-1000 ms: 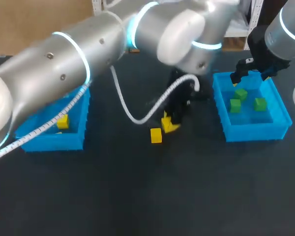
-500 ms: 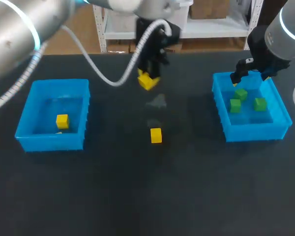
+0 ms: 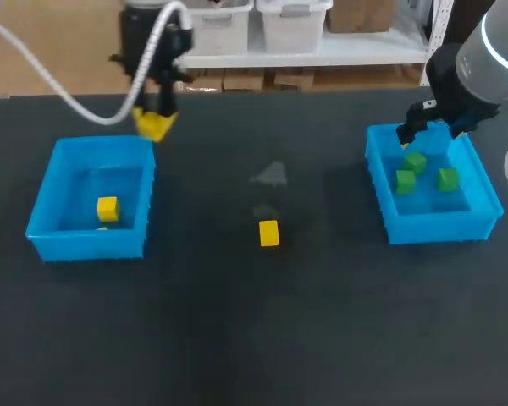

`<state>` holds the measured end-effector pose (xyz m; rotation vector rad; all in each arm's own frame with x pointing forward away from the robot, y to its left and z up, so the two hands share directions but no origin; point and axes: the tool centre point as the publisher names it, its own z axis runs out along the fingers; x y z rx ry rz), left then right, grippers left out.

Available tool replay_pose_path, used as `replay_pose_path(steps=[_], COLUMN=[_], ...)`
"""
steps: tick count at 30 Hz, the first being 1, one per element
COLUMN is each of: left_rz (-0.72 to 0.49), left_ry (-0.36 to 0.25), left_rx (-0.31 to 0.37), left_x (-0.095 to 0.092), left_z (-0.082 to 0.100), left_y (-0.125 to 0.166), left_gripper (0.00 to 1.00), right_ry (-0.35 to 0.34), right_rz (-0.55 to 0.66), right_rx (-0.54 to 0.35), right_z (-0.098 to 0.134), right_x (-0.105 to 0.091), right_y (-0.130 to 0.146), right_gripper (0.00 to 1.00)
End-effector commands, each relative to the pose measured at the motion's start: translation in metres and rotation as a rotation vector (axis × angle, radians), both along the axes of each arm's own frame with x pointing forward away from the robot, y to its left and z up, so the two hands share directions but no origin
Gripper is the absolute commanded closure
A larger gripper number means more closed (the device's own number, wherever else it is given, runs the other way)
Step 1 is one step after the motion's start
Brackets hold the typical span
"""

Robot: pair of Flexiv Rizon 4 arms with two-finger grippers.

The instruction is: Put the green cubes in the right bin and the yellow cubes in the left bin.

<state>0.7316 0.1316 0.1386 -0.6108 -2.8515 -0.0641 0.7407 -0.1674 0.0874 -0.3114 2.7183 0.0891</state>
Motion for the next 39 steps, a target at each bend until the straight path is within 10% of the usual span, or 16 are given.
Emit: replay_pose_path(steps=[1, 10, 11, 12, 13, 24, 39], left_rz=[0.069, 0.152, 0.154, 0.158, 0.158, 0.091, -0.284], left_ry=[-0.294, -0.234, -0.227, -0.223, -0.223, -0.219, -0.204], left_rx=[-0.156, -0.114, -0.111, -0.112, -0.112, -0.131, -0.239], left_x=[-0.043, -0.085, -0.087, -0.089, -0.090, -0.076, -0.038], left_z=[-0.002, -0.030, -0.032, -0.034, -0.036, -0.033, -0.014], left_y=[0.041, 0.072, 0.073, 0.073, 0.074, 0.048, -0.093], left_gripper=[1.00, 1.00, 0.85, 0.21, 0.00, 0.00, 0.00], right_ry=[-0.007, -0.007, -0.007, -0.007, -0.007, -0.007, -0.007], right_rz=[-0.003, -0.003, -0.003, -0.003, -0.003, -0.003, -0.003], right_rx=[-0.001, -0.001, -0.001, -0.001, -0.001, -0.001, -0.001], right_z=[0.000, 0.000, 0.000, 0.000, 0.000, 0.000, 0.000], right_x=[-0.002, -0.002, -0.002, -0.002, -0.002, -0.002, -0.002], right_y=[0.000, 0.000, 0.000, 0.000, 0.000, 0.000, 0.000], right_gripper=[0.00, 0.00, 0.00, 0.00, 0.00, 0.00, 0.00])
